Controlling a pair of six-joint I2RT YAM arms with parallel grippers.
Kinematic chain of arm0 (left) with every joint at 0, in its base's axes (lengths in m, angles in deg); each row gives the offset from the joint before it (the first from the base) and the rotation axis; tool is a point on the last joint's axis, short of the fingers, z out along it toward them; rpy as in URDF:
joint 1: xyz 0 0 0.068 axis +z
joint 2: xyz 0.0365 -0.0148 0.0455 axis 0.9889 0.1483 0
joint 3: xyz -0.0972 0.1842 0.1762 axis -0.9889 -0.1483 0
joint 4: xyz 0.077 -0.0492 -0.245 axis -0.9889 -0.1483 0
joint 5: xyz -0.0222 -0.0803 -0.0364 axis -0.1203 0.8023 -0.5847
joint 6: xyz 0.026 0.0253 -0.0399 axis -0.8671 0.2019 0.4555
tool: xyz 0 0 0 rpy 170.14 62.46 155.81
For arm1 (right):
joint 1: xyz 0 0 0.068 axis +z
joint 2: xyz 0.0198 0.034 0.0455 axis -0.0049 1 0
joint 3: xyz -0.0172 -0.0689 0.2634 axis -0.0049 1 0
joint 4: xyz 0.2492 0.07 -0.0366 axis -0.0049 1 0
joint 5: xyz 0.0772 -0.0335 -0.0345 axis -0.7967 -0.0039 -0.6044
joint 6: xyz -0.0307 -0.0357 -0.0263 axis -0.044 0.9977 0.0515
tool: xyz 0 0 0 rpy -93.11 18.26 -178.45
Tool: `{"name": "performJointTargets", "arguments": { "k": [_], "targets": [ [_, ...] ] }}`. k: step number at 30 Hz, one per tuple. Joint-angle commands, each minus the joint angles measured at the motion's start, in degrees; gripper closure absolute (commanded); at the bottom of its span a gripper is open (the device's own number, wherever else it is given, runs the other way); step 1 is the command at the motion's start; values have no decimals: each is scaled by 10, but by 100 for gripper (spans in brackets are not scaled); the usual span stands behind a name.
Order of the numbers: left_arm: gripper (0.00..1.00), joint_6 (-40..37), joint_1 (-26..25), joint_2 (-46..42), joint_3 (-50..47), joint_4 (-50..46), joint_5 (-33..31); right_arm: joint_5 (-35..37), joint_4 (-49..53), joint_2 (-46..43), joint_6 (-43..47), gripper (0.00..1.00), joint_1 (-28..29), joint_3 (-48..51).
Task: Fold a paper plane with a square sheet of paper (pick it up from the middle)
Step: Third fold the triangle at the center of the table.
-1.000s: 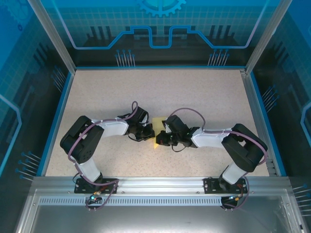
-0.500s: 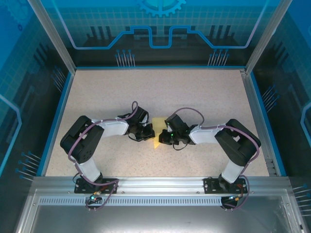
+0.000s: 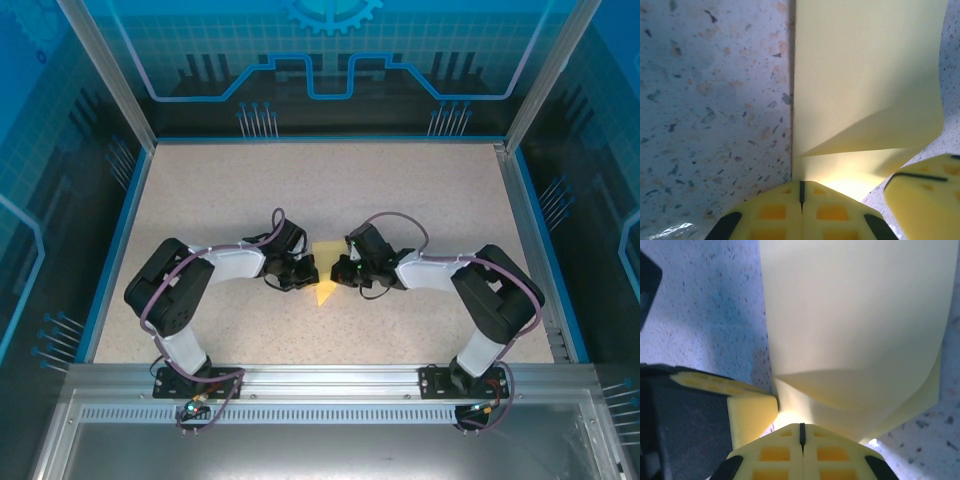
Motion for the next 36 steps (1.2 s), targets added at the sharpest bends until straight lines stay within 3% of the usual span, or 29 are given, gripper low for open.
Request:
{"name": "performJointTargets", "arguments": {
  "k": [1, 24, 28, 33, 36],
  "targets": [
    [98, -14, 0, 18, 4, -40, -34, -11, 15, 24, 10, 100, -13, -6],
    [98, -22, 0, 18, 10, -59, -43, 15, 36, 42, 11, 100, -62, 16],
    [98, -23, 0, 18, 12, -63, -45, 24, 48, 11, 13, 100, -78, 14],
    [98, -23, 0, 19, 12, -62, -45, 89, 103, -34, 23, 100, -83, -9],
    [98, -23, 0, 18, 11, -63, -44, 78, 83, -58, 28, 100, -79, -2]
  ]
}}
